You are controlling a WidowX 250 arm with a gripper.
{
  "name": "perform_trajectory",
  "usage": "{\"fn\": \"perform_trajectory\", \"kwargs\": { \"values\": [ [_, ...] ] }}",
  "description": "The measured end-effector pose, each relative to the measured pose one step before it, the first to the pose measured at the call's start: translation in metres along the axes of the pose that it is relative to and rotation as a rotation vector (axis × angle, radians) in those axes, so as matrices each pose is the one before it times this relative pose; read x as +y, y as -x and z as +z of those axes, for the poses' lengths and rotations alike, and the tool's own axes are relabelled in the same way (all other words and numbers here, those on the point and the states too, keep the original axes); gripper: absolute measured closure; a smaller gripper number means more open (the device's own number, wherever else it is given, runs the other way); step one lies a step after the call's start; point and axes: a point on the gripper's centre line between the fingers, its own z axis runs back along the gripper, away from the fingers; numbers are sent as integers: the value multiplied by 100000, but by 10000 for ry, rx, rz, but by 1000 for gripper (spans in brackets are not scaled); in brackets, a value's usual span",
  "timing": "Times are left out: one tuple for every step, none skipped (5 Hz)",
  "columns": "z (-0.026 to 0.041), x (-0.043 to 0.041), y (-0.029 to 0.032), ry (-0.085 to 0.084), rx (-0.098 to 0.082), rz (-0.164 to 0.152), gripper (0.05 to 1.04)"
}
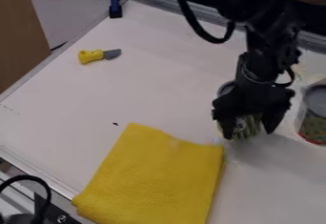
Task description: Move the cup from the right of the table to the middle of the table
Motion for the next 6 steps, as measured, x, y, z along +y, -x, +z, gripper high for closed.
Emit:
{"fn": "perform_trajectory", "kwargs": {
  "values": [
    [517, 734, -2617, 60, -188, -274, 84],
    [424, 809, -2688, 36, -515, 214, 84],
    [-990, 910, -2711, -229, -181, 334, 84],
    [-1488, 453, -2379, -413, -2, 251, 84],
    [-466, -122, -1646, -24, -136, 101, 84],
    [-37, 47, -674, -23, -74, 126, 84]
  ]
}}
